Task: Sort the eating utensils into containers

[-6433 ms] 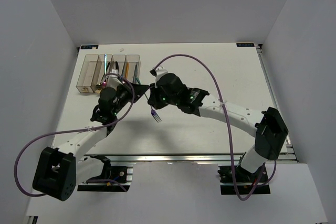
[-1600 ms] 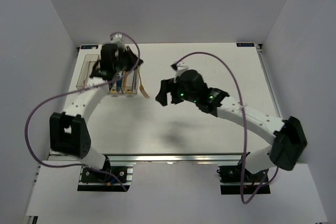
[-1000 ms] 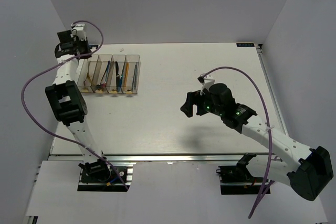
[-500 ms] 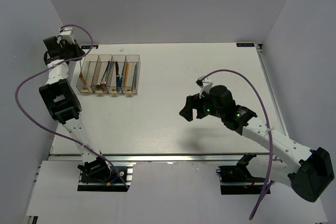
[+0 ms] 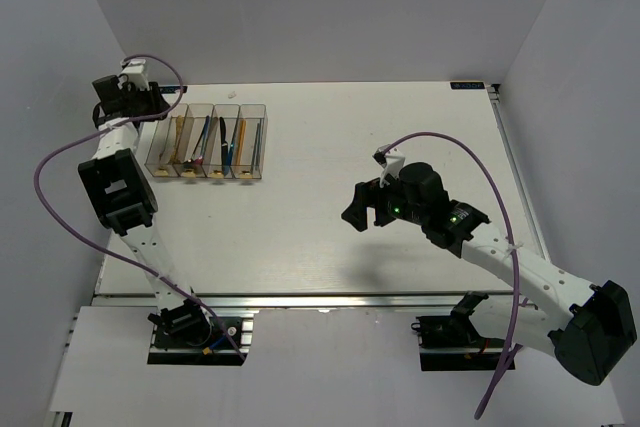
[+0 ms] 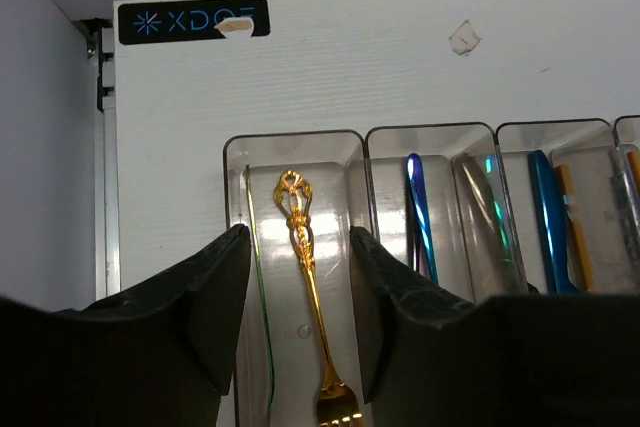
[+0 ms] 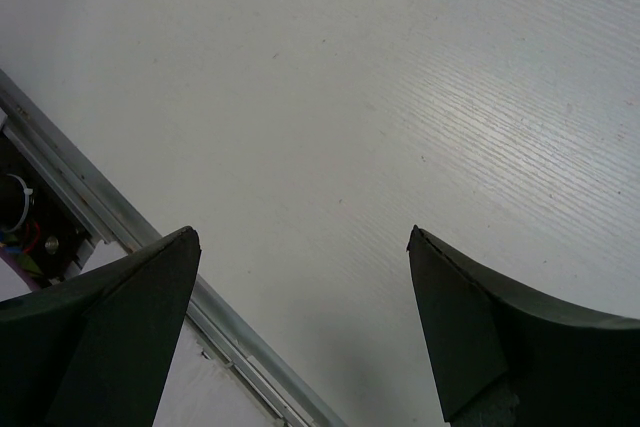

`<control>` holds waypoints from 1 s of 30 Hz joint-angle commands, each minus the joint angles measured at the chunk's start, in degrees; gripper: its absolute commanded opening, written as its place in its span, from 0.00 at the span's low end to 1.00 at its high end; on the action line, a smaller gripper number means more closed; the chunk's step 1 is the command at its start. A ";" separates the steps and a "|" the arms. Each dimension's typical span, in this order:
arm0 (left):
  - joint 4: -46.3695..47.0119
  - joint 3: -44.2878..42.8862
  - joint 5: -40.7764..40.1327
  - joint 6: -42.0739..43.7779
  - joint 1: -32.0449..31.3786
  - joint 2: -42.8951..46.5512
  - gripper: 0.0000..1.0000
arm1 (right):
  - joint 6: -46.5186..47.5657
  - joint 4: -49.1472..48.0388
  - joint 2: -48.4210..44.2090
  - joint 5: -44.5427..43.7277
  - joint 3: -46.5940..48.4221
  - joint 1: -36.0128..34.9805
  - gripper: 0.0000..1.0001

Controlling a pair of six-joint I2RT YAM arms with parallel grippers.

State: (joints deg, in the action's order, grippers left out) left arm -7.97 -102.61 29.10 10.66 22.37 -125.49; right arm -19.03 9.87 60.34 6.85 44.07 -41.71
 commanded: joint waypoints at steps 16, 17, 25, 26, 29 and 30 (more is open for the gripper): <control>8.23 13.74 -23.96 -20.37 -6.81 25.98 0.98 | 1.89 1.11 -1.36 -11.84 2.33 -0.21 0.89; 3.71 14.10 -26.44 -22.93 -6.90 27.74 0.98 | 1.89 1.47 -2.23 -15.52 2.77 -0.21 0.89; -5.12 38.21 -38.13 -30.43 -8.65 57.31 0.98 | 1.88 11.04 -5.84 -34.43 7.77 -0.21 0.89; -4.95 41.32 -40.50 -30.34 -9.79 60.77 0.98 | 1.89 13.92 -6.28 -37.67 9.17 -0.21 0.89; -4.08 53.16 -37.49 -31.57 -10.76 73.26 0.98 | 1.19 17.45 -8.03 -40.68 10.07 -0.21 0.89; -4.60 55.30 -37.19 -31.49 -11.73 75.46 0.98 | 1.18 17.73 -8.65 -40.78 9.98 -0.21 0.89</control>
State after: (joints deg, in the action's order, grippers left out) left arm -9.76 -53.69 -7.07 -19.00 12.21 -55.22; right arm -17.91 22.65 53.89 -26.61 51.81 -41.76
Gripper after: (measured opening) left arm 0.982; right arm 0.895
